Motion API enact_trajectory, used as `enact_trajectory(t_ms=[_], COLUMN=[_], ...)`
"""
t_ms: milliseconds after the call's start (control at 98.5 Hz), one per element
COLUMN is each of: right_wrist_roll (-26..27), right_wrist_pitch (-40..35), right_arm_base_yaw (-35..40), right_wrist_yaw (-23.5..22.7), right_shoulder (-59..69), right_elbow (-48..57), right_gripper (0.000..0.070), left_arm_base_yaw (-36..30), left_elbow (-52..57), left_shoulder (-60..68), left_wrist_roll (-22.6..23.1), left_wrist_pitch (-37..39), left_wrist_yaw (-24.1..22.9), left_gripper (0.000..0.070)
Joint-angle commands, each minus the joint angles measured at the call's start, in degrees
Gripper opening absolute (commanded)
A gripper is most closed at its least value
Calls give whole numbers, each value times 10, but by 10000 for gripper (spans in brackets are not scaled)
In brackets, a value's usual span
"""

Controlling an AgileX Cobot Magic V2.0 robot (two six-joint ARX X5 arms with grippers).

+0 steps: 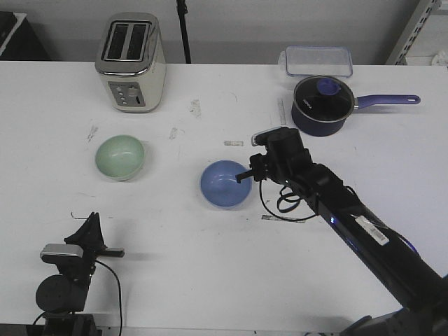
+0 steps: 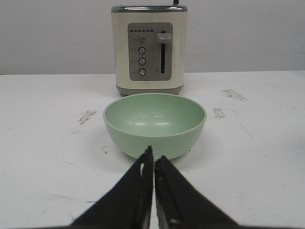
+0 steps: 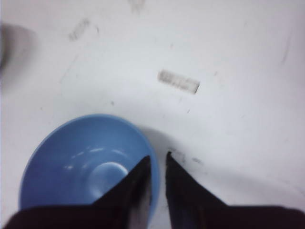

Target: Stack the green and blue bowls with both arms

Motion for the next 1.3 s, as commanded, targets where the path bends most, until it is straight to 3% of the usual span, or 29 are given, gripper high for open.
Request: enact_trajectory(t_ms=[0, 244, 528, 812, 1290], right_wrist_roll=[-35, -155, -143, -32, -30], right_wrist_pitch=[38, 219, 337, 344, 292], right_arm_base_yaw=[-3, -46, -130, -205, -216], right_wrist_yaw=[3, 43, 43, 43, 58], right_shoulder=[-22, -143, -281, -420, -614], right_elbow=[-32, -213, -359, -455, -478], right_gripper=[12, 12, 12, 12, 12], left_arm_base_yaw=[-1, -1, -1, -1, -1], left_elbow=[-13, -13, -13, -13, -13], left_shoulder=[-1, -1, -1, -1, -1], left_wrist_roll=[3, 3, 3, 3, 3], left_wrist_pitch=[7, 7, 7, 7, 7], left_wrist_yaw=[0, 0, 0, 0, 0], left_gripper=[1, 1, 1, 1, 1])
